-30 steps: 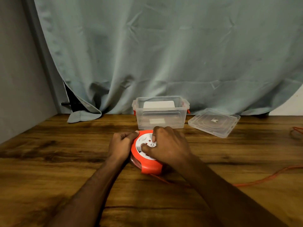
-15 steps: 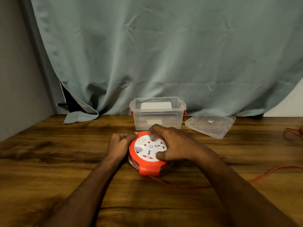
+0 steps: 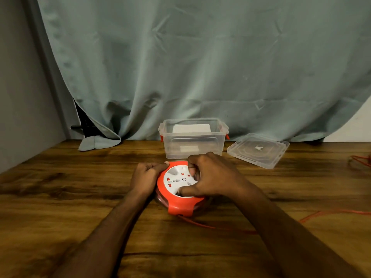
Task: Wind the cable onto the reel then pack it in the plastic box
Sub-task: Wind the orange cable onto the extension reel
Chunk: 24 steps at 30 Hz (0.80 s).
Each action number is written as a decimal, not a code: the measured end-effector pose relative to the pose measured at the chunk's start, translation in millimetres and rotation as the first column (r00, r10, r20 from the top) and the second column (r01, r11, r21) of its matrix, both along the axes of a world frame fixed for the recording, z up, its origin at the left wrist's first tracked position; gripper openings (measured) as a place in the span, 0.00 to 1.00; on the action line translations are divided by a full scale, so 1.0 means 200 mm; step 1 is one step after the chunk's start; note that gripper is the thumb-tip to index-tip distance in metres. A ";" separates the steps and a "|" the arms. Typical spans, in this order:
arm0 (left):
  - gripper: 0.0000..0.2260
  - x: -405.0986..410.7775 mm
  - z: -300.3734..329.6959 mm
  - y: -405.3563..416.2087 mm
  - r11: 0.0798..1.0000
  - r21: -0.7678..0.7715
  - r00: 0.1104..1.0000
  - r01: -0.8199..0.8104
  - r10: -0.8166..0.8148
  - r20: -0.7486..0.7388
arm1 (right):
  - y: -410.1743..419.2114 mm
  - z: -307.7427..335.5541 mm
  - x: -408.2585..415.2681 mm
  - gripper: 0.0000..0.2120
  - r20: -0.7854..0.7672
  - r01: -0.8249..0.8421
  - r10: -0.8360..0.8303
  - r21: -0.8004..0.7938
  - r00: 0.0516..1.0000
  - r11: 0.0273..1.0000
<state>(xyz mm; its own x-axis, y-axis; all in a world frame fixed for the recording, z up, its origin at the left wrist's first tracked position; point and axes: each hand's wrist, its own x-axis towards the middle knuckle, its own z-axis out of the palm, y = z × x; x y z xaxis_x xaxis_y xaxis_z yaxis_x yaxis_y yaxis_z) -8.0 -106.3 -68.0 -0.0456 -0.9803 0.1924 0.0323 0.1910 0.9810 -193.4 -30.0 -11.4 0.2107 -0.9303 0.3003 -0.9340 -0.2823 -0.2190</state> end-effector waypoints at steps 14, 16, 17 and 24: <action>0.11 0.02 -0.01 -0.02 1.000 0.005 0.999 0.028 -0.028 0.030 | -0.04 -0.07 0.08 0.28 0.084 0.115 -0.111 -0.045 0.990 0.992; 0.11 0.02 -0.01 -0.02 1.000 0.009 0.999 0.012 -0.013 0.039 | -0.05 -0.07 0.08 0.29 0.091 0.131 -0.128 -0.030 0.988 0.991; 0.11 0.02 -0.01 -0.02 1.000 0.011 0.999 0.002 -0.002 0.043 | -0.05 -0.07 0.08 0.29 0.096 0.146 -0.143 -0.026 0.985 0.989; 0.11 -0.02 -0.01 0.01 0.997 0.005 0.993 -0.078 0.077 0.092 | -0.06 -0.12 0.17 0.31 0.215 0.329 -0.318 -0.017 0.923 0.944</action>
